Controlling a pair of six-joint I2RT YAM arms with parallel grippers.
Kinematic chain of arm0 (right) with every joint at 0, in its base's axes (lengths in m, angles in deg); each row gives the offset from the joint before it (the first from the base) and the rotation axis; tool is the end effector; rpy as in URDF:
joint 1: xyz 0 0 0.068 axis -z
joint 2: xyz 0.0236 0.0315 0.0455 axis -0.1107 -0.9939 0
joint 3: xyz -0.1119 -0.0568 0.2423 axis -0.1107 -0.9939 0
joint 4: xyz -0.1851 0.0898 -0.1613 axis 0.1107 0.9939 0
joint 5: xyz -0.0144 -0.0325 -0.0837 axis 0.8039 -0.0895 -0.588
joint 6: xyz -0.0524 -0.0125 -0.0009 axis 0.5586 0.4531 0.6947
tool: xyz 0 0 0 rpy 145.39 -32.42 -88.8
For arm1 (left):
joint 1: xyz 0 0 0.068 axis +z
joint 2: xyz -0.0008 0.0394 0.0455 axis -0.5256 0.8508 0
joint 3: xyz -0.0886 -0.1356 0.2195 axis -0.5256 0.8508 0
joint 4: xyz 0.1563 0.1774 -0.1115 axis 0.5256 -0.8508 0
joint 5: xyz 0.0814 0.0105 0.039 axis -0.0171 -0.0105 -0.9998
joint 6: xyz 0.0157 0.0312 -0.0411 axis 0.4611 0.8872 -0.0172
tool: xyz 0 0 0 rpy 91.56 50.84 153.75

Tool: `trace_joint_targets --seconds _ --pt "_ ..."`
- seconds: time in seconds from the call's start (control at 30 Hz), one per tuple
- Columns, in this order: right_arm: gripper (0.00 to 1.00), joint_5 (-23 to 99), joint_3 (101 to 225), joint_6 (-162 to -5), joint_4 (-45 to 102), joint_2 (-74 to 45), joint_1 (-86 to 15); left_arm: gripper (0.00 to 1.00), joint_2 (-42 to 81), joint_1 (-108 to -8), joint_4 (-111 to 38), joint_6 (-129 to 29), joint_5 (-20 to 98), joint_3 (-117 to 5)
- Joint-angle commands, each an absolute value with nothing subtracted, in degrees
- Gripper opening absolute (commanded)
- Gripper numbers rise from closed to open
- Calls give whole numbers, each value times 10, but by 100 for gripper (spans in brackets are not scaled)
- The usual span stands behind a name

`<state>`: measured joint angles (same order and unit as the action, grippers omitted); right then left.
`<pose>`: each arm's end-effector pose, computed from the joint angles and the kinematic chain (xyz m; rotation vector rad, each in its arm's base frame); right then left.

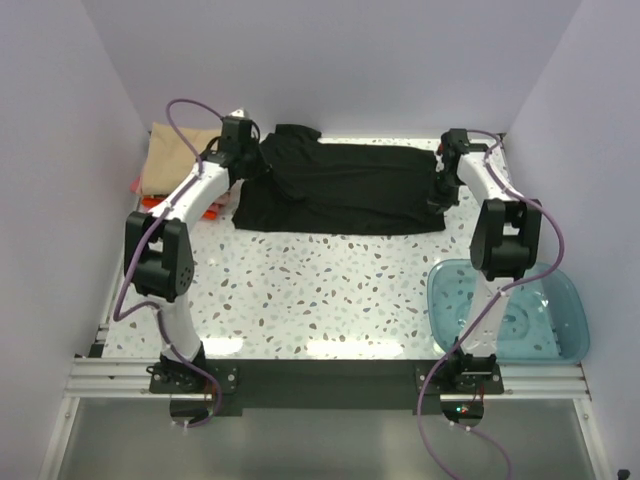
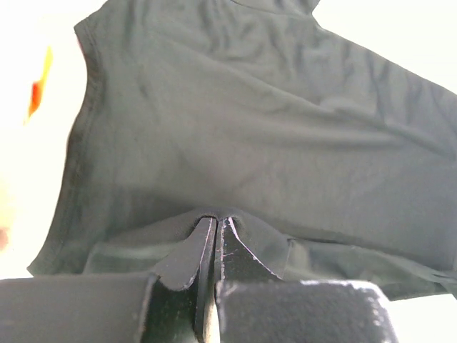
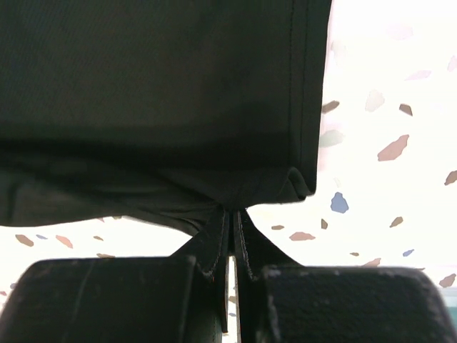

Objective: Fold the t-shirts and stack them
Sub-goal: Fold the tshirt

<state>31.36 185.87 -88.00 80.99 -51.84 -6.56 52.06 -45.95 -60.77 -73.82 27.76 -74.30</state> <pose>0.4285 0.0018 0.2137 0.2664 2.8337 0.0553 0.4259 -0.1060 0.2766 -0.4466 2.2494 -0.3952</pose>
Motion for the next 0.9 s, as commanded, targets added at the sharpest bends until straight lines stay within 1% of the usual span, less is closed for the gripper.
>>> trace_joint_targets --seconds 0.0,0.23,0.37,0.4,0.5,0.6,0.63,0.67,0.7,0.73,0.77,0.8,0.83,0.87 --pt "0 295 1899 -899 835 -534 -65 0 539 -446 -607 -726 270 -781" --pt "0 293 1930 -913 835 -559 -64 0 575 -438 -609 -723 268 -813" --pt "0 302 1950 -922 835 -579 -64 0 617 -437 -617 -723 268 -849" --pt "0 306 1958 -923 835 -585 -49 0 624 -437 -618 -723 268 -855" --pt "2 307 1979 -931 835 -607 -42 0 659 -435 -630 -724 269 -889" --pt "19 318 2000 -949 832 -623 -35 0 693 -431 -643 -729 255 -928" --pt "23 321 2006 -955 825 -626 -34 11 702 -428 -650 -730 258 -942" --pt "36 322 2011 -968 821 -630 -30 24 723 -420 -653 -732 274 -975" --pt "44 323 2024 -974 820 -631 -27 62 733 -416 -657 -734 284 -992" --pt "47 323 2030 -975 815 -630 -24 81 742 -413 -657 -737 294 -1008" --pt "50 316 2035 -975 812 -624 -23 97 753 -410 -661 -740 306 -1037" --pt "55 312 2034 -974 813 -617 -23 100 757 -410 -667 -739 314 -1049" --pt "64 312 2026 -969 803 -607 -23 100 757 -410 -672 -735 324 -1055" --pt "68 319 2011 -961 789 -590 -23 100 744 -411 -671 -734 335 -1041"
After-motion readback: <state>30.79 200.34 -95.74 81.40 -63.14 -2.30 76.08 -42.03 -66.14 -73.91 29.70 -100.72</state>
